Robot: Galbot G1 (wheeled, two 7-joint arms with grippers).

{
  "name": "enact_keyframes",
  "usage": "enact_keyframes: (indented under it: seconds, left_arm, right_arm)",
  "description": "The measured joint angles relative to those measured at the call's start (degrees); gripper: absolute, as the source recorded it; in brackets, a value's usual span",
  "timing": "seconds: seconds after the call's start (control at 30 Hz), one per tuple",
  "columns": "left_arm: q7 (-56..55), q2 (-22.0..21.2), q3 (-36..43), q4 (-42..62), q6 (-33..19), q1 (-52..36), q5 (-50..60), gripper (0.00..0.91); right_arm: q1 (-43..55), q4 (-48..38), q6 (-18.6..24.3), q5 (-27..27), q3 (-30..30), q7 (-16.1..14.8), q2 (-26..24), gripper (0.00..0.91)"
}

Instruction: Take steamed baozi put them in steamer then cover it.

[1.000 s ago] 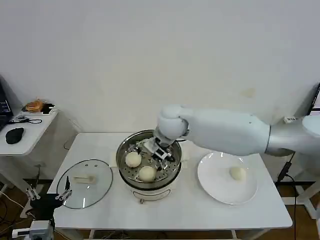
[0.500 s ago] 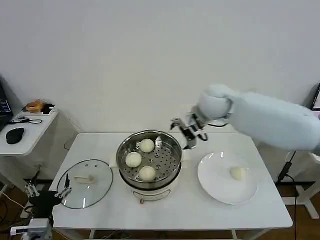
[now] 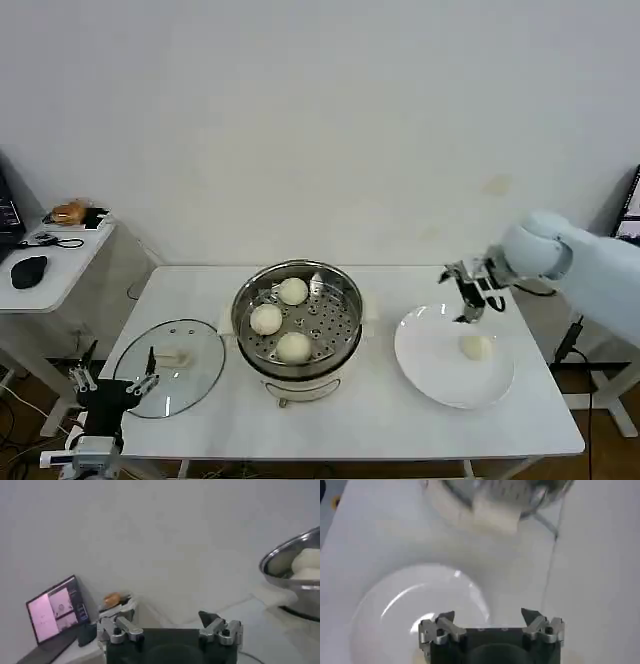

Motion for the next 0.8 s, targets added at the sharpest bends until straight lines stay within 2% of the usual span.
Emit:
enact_keyframes:
  seconds: [0.4,0.8]
  left_arm:
    - [0.0,0.7,-0.2,0.6,0.2,-0.1,-0.1,0.907]
    - [0.0,0.8,-0.8,1.9,0.2,-0.5,-0.4,0.907]
  right_arm:
    - [-13.4,-7.0,0.4,-5.4,9.3,0.1,-0.4,0.907]
    - [-19.3,-14.8,1.4,-8.7,14.2,0.9,4.1,0.907]
